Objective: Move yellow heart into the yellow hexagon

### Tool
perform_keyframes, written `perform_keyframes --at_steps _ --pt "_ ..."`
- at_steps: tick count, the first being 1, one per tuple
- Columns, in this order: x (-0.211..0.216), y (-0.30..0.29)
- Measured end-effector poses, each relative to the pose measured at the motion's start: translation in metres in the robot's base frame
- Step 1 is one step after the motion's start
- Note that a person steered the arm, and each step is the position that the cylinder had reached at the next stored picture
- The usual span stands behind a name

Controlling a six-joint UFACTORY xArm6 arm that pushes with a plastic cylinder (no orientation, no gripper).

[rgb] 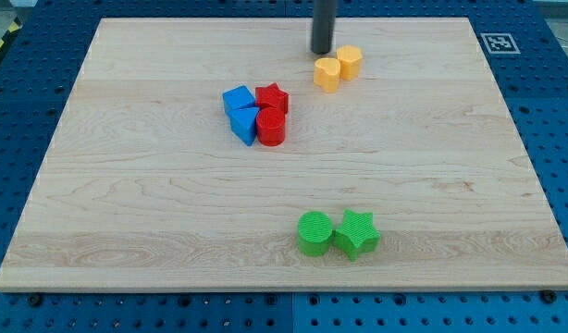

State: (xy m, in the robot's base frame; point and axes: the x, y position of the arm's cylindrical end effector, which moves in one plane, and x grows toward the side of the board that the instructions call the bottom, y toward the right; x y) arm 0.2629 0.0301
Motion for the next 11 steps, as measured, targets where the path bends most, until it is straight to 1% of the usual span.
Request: perform_keyframes --at_steps 1,3,5,7,8,10,11 --pt "0.012 -0.029" --pt "0.062 0.025" --pt "0.070 -0.021" --pt "0.120 0.007" --pt "0.123 0.027" --pt "0.092 0.058" --pt "0.115 0.058"
